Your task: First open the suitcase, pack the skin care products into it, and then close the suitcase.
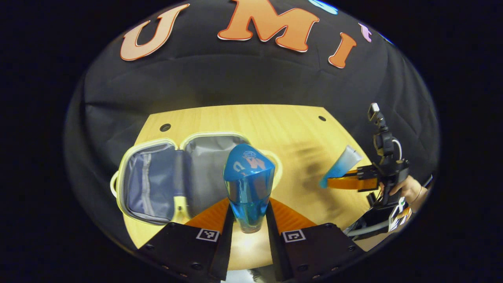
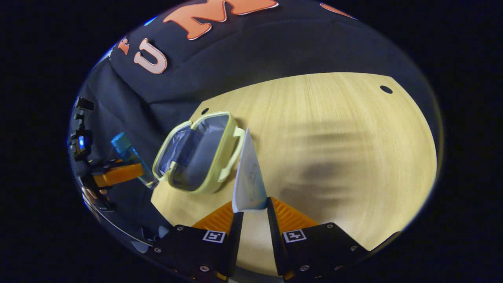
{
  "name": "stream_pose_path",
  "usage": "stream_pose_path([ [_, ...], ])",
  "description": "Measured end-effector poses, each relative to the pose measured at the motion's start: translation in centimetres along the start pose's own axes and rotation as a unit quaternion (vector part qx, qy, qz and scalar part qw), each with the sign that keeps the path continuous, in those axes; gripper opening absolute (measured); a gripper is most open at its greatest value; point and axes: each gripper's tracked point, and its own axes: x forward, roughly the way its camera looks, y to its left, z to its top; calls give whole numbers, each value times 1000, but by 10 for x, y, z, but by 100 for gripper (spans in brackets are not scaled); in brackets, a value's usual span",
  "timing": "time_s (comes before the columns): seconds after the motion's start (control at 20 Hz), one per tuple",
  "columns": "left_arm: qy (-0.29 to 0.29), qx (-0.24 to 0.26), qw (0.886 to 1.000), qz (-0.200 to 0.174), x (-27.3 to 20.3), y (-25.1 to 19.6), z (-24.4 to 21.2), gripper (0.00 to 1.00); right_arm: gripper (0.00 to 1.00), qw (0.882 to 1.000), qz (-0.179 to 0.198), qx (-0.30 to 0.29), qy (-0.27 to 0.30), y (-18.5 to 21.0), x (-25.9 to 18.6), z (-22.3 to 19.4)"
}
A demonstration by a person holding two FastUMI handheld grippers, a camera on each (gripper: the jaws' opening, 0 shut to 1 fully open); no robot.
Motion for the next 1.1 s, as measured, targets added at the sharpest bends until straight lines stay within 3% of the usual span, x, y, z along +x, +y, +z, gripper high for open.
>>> stream_pose_path([
  [0.1, 33, 20, 999, -4, 5, 31, -5, 43, 39, 1000, 4, 6, -11, 32, -1, 1],
  [0.15, 48, 28, 998, -9, 8, 44, -7, 45, 34, 1000, 7, 12, -15, 50, 3, 1],
  [0.2, 62, 38, 997, -16, 13, 55, -8, 43, 39, 1000, 9, 20, -18, 64, 6, 0],
  [0.4, 121, 59, 990, -41, 41, 72, -4, 43, 39, 998, 6, 50, -27, 100, 15, -9],
  [0.6, 179, 20, 980, -78, 83, 60, -18, 44, 39, 997, -13, 70, -21, 103, 16, -19],
  [1.1, 238, -2, 969, -62, 130, 73, -50, 46, 39, 995, -30, 90, -8, 101, 12, -19],
])
